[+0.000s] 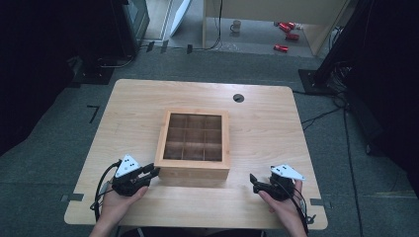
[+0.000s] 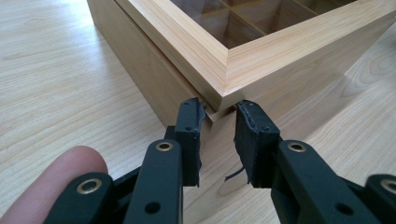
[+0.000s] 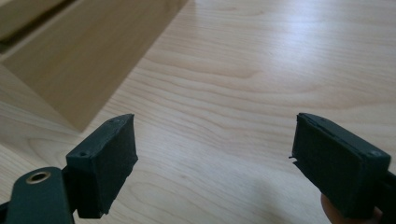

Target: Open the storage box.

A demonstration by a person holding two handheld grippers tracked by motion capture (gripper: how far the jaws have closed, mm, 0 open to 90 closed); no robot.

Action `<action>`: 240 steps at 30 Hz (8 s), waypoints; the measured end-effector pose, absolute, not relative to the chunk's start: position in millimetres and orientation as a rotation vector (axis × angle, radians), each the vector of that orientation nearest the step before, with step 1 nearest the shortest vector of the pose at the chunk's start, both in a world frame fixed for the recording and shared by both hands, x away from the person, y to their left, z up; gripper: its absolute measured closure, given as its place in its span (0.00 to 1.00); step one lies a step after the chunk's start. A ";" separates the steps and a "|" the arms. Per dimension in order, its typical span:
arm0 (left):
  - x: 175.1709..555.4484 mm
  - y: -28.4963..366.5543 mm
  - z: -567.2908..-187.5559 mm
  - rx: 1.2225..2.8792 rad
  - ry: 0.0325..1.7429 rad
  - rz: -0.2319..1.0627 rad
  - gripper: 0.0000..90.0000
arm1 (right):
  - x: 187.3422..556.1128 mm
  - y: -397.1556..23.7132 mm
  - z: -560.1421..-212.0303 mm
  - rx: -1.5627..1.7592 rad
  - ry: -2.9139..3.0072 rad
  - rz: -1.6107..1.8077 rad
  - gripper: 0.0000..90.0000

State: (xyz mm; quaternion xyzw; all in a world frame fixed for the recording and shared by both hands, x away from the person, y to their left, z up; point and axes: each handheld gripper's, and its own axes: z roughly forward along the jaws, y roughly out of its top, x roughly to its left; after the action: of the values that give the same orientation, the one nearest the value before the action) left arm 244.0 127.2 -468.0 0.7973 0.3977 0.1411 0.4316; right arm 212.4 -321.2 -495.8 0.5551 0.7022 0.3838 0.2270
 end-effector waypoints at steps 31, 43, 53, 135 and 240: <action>252.6 125.6 -455.4 1.989 0.984 0.398 0.78 | 234.2 -263.3 -461.5 1.357 2.034 1.173 0.19; 256.9 124.6 -445.8 1.973 0.963 0.400 0.77 | 237.8 -248.0 -463.3 1.315 2.053 1.219 0.19; 256.8 127.7 -443.9 1.939 0.965 0.384 0.75 | 244.7 -241.6 -459.8 1.233 2.033 1.256 0.20; 238.9 196.8 -517.2 2.031 1.312 0.560 0.22 | 382.4 -254.8 -359.0 1.106 1.815 1.542 0.67; 238.8 195.6 -517.2 2.045 1.288 0.554 0.23 | 446.0 -249.8 -412.6 1.469 1.853 1.397 0.34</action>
State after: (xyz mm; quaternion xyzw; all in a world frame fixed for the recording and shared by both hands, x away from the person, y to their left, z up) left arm 238.8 195.6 -517.2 0.7800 0.4912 0.2112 0.3250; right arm 446.0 -249.8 -412.6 0.5245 0.6615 0.4988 0.1963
